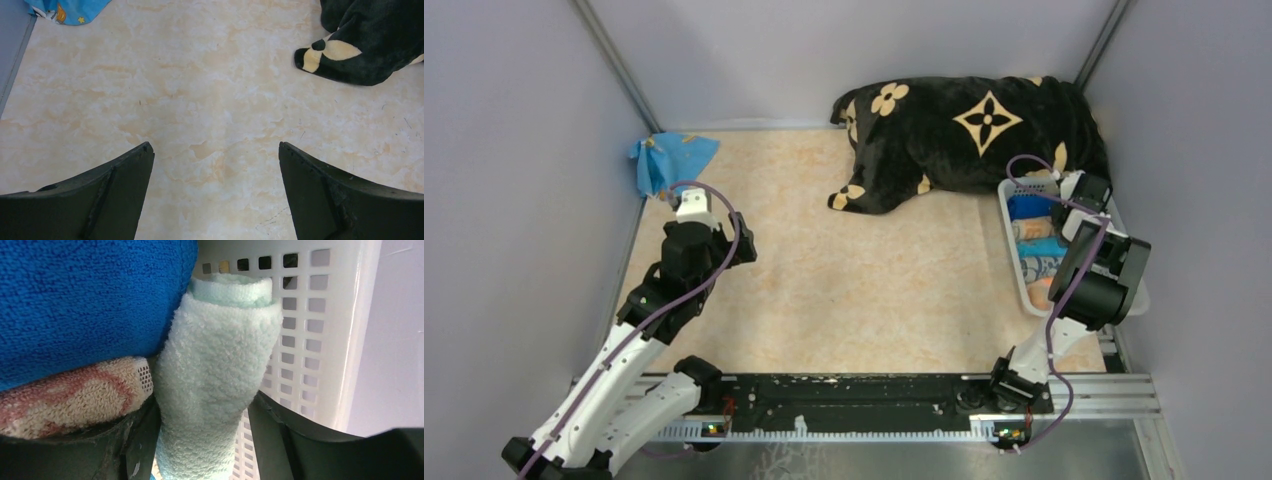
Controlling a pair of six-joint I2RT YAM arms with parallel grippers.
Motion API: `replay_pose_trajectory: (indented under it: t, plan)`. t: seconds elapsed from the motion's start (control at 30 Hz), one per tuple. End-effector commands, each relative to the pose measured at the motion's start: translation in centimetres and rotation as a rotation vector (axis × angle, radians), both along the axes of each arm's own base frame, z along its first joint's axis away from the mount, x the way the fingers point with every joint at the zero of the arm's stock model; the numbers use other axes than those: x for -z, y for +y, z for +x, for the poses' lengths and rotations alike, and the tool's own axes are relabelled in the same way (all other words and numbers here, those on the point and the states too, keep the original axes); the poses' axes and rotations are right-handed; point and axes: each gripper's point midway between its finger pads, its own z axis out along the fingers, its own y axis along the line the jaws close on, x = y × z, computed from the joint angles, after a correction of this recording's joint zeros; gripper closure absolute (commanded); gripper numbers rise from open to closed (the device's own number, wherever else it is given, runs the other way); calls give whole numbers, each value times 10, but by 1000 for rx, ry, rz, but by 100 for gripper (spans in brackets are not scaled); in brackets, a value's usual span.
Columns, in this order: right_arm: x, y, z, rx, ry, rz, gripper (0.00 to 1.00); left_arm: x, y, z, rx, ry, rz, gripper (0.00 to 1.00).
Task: Roll the towels
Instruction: Place the towel in the bin.
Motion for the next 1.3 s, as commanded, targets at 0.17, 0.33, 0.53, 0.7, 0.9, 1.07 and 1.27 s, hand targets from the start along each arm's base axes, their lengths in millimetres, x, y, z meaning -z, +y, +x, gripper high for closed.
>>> replay_pose_trajectory:
  t: [0.17,0.33,0.53,0.7,0.9,1.07,1.27]
  plan:
    - [-71,-6,22,0,-191,-79,37,-9,-1,1,13,-39,-5,0]
    - [-106,-3,22,-26,-271,-108,37,-10,0,0,11,-44,-6,0]
    - [-96,4,20,-48,-257,-77,38,-11,-1,-1,15,-49,-11,0]
    - [-73,8,18,-52,-221,-39,42,-11,1,-2,10,-51,-10,0]
    - [-31,11,16,-44,-133,25,51,-8,1,0,3,-42,-2,0]
    - [-6,13,13,-43,-92,50,59,-5,2,1,-2,-33,8,0]
    - [-5,7,15,-17,-109,28,57,-3,3,3,-13,-23,20,0]
